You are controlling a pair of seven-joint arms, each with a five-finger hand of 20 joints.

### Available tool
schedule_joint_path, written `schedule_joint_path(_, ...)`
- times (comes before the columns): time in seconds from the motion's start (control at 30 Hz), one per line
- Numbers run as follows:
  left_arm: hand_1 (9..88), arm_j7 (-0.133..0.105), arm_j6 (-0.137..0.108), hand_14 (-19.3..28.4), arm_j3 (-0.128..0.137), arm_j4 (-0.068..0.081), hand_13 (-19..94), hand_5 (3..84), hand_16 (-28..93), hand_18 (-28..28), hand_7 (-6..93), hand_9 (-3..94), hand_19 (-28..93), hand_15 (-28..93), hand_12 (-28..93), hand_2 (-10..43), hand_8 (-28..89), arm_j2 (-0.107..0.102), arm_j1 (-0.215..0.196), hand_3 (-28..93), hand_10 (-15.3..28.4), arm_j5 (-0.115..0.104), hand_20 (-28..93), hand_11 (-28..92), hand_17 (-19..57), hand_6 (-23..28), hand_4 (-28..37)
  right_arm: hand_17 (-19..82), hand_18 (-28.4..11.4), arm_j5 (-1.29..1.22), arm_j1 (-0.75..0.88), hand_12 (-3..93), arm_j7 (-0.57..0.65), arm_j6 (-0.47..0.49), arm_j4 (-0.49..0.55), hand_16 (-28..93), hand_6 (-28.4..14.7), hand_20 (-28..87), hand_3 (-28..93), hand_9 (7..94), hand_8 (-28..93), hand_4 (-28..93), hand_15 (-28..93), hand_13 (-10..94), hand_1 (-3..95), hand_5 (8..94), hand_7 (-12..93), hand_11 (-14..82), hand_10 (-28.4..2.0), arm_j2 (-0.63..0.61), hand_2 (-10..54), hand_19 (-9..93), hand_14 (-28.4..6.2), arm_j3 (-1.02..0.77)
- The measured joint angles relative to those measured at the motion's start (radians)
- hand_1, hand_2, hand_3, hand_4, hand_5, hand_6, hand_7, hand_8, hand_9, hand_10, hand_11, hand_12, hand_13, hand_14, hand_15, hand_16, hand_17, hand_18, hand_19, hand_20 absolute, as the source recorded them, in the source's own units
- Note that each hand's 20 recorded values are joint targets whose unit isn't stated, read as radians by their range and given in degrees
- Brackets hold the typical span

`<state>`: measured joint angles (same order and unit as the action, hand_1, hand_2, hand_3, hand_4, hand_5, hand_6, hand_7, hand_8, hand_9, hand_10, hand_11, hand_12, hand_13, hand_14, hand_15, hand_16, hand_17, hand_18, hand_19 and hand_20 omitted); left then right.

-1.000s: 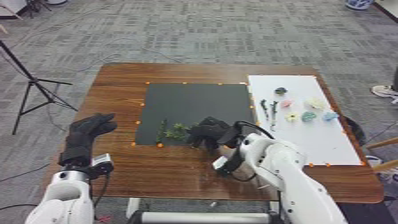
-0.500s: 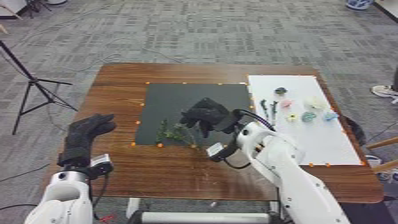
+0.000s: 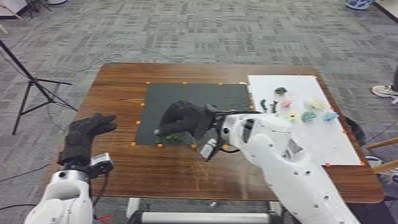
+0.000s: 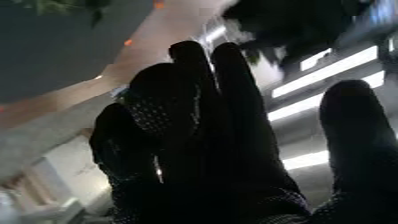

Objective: Arrange flowers

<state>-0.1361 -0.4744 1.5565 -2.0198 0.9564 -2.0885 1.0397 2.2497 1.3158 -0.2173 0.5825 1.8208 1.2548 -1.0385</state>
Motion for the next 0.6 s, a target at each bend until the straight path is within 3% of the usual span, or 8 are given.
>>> schedule_joint_path(0.2, 28.8, 0.000, 0.000, 23.6, -0.001, 0.000, 49, 68.0, 1, 13.1, 11.1, 68.7, 13, 30, 23, 10.6, -5, 0.001, 0.007, 71, 20.3, 0.000, 18, 19, 8.3, 8.5, -28.3, 51, -22.7, 0.233, -0.009, 9.3, -0.110, 0.041, -0.068, 29, -3.7, 61, 41, 66.2, -6, -6, 65, 81, 28.4, 64.3, 9, 8.4, -13.9, 0.025, 13.9, 93, -11.1, 0.012)
schedule_joint_path(0.33, 28.9, -0.002, -0.001, 22.6, -0.002, 0.001, 49, 65.0, 0, 13.2, 12.9, 66.4, 14, 28, 21, 11.3, -6, 0.001, 0.007, 70, 18.2, 0.000, 18, 21, 8.2, 6.7, -27.6, 52, -22.7, 0.296, -0.021, 9.6, -0.130, 0.043, -0.119, 29, -3.1, 62, 49, 66.6, -7, -8, 65, 82, 23.6, 64.3, 12, 8.6, -13.6, 0.043, 13.6, 93, -10.8, 0.017)
schedule_joint_path(0.6, 28.7, -0.004, 0.000, 20.6, -0.004, 0.001, 48, 61.7, -1, 12.8, 14.9, 63.5, 12, 27, 19, 11.5, -7, 0.003, 0.007, 69, 16.0, 0.000, 18, 23, 8.6, 4.9, -25.8, 52, -22.7, 0.404, -0.045, 9.9, -0.135, 0.011, -0.186, 29, -2.7, 62, 54, 66.7, -8, -11, 65, 82, 20.6, 64.2, 13, 8.6, -13.5, 0.060, 13.2, 93, -10.5, 0.013)
